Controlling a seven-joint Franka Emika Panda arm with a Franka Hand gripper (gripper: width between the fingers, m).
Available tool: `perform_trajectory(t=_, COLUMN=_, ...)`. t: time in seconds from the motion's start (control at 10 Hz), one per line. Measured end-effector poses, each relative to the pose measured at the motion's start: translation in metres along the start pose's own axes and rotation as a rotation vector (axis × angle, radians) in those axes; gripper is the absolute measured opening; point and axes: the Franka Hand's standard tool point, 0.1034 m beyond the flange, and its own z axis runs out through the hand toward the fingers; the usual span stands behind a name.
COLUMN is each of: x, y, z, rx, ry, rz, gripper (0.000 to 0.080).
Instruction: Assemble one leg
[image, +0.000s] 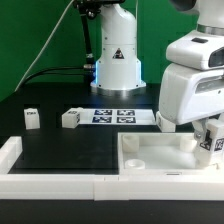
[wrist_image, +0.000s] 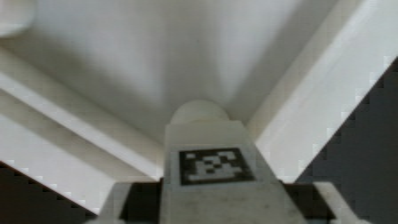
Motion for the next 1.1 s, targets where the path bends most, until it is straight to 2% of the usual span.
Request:
perform_trajectory(t=0.1, x=-0.001, y=0.001, z=0.000, rx=0.002, ry=0.001, rz=0.012, gripper=0.0294)
perform_trajectory(t=0.2, x=-0.002, y=0.004, z=0.001, rx=0.036, ry=0.011, rz=0.192, gripper=0.0294)
perform_trajectory(t=0.6, x=-0.005, y=0.012, z=0.002, rx=0.078, ry=0.058, rz=0.764, gripper=0.0294)
perform_trajectory(t=0.8, x=-0.005, y=0.010, z=0.003, rx=0.120, ry=0.081, rz=1.082, gripper=0.0294)
perform_trajectory(t=1.0, x=0.000, y=0.003, z=0.003, rx=0.147, ry=0.083, rz=1.387, gripper=0.0294)
perform_trajectory(t=1.1, x=0.000, y=0.002, z=0.003, rx=0.153, ry=0.078, rz=1.456, gripper=0.0294)
